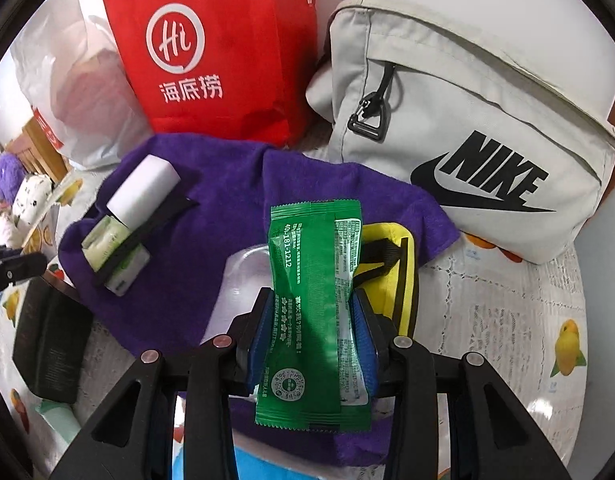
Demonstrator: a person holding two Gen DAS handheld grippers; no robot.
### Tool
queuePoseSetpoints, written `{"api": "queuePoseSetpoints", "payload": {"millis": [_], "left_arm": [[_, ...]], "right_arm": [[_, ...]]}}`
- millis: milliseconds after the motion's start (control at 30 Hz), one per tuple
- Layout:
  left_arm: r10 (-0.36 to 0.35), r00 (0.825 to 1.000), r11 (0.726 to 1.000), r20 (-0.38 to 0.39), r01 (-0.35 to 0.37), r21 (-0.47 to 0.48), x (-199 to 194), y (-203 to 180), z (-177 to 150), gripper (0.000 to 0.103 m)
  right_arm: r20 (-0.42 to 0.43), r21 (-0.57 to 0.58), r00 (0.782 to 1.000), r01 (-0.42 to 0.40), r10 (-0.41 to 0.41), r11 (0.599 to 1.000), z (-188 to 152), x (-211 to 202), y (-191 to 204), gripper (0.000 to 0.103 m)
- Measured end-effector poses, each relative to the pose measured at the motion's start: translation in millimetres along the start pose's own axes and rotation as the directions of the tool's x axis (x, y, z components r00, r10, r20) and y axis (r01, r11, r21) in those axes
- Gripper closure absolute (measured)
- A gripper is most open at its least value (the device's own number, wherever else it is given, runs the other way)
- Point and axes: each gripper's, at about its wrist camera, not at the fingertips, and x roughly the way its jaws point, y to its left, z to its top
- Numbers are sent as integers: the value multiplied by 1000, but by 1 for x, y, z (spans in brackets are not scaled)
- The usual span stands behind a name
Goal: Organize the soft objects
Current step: 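Release the green packet onto the towel with the right tool while the left tool drops the sachet there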
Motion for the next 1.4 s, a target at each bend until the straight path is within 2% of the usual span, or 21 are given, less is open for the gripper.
{"api": "queuePoseSetpoints", "payload": {"millis": [67, 133, 200, 267, 600, 733, 800, 967, 1000, 1033, 1100, 1233, 1400], "left_arm": [[-4, 1000, 1000, -14, 4, -10, 7, 1, 3, 86], [-8, 1000, 1000, -26, 7, -16, 12, 1, 6, 86], [-17, 999, 1000, -36, 17, -21, 17, -1, 10, 85], [-29, 999, 999, -46, 28, -22, 23, -4, 13, 85], [-46, 991, 999, -123, 47, 5, 64, -33, 29, 84], [-17, 991, 1000, -135, 20, 24, 77, -40, 28, 84], [21, 990, 999, -139, -17, 33, 83, -40, 28, 83], [36, 990, 998, -136, -29, 53, 92, -43, 29, 75], [30, 991, 998, -129, -23, 57, 92, -45, 30, 69], [26, 992, 998, -124, -19, 60, 92, -46, 31, 58], [31, 992, 998, -119, -23, 64, 92, -49, 33, 46], [62, 992, 995, -111, -52, 91, 91, -55, 34, 43], [65, 991, 994, -117, -53, 100, 89, -60, 30, 38]], "right_arm": [[-12, -12, 1000, 1, -1, 1000, -1, 3, 1, 62], [-12, -21, 1000, 7, -7, 1000, -2, 3, 1, 56], [-3, -33, 1000, 10, -10, 999, -2, 2, 3, 41], [15, -48, 1000, 23, -23, 999, -2, -1, 4, 35], [57, -52, 998, 12, -9, 999, 1, -19, -2, 35], [80, -49, 997, 23, -19, 999, 2, -26, -5, 35], [90, -37, 996, 18, -14, 999, 4, -30, -8, 35], [107, -35, 994, 18, -14, 999, 4, -36, -8, 35], [109, -40, 994, 18, -13, 999, 4, -38, -7, 35], [110, -44, 994, 18, -13, 999, 4, -38, -6, 35], [111, -53, 994, 18, -12, 998, 4, -38, -3, 35], [114, -74, 993, 19, -10, 997, 3, -39, 4, 35], [117, -82, 993, 15, -5, 997, 2, -43, 9, 35]]}}
